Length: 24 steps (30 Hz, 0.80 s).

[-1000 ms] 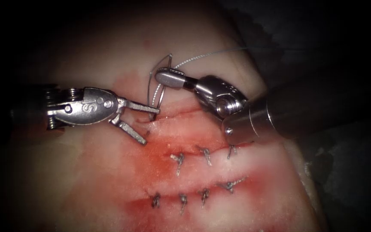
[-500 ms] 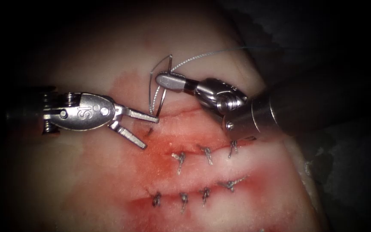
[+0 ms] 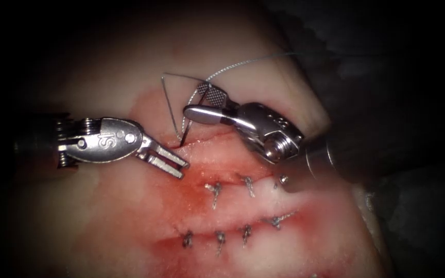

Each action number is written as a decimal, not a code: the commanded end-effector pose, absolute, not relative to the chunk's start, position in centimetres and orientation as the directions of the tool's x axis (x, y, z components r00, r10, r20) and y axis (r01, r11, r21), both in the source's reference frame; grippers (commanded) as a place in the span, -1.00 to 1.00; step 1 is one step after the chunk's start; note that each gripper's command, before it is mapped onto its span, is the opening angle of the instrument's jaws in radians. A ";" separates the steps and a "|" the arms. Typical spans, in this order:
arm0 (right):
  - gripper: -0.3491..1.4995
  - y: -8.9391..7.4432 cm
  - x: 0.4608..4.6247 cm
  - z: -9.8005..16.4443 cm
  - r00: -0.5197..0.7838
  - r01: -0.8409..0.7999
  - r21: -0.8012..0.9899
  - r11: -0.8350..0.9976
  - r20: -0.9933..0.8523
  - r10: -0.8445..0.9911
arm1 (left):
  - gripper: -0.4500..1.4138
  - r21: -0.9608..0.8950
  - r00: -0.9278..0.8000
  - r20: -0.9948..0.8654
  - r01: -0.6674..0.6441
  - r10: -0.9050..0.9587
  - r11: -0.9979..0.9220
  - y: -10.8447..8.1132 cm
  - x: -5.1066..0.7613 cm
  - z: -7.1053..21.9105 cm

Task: Wound Closure
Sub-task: Pull the needle through the tissue using the left gripper

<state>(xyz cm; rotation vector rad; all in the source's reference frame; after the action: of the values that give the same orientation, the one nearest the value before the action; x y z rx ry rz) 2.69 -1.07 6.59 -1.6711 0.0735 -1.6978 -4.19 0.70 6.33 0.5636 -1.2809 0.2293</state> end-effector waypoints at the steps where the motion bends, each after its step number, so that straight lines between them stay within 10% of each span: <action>1: 0.42 -1.0 2.62 6.7 0.092 0.480 -0.429 -0.766 0.892 -0.442 | -1.00 0.269 0.274 0.950 -0.464 -0.153 0.844 0.7 -4.26 6.4; 9: 0.71 -0.7 2.45 6.2 0.107 0.603 -0.259 -0.754 0.964 -0.245 | -1.00 0.692 0.200 0.716 -0.332 -0.669 0.641 0.9 -4.54 6.0; 14: 0.67 -0.6 2.42 6.2 0.113 0.623 -0.249 -0.742 0.967 -0.230 | -1.00 0.981 0.025 0.141 -0.139 -0.990 0.136 1.2 -4.60 5.5; 18: 0.67 -0.6 2.44 6.2 0.112 0.614 -0.240 -0.752 0.969 -0.218 | -1.00 0.990 -0.071 -0.136 -0.057 -0.988 -0.132 1.6 -4.44 5.2; 24: 0.57 -0.7 2.54 6.4 0.117 0.618 -0.237 -0.750 0.971 -0.211 | -1.00 0.889 -0.249 -0.422 -0.299 -0.872 -0.346 2.3 -3.84 4.7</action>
<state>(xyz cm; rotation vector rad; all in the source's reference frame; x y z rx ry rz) 2.46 -0.72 6.33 -1.7715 -0.3998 -1.7039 -3.68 2.29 4.59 1.5634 -1.4430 -1.6479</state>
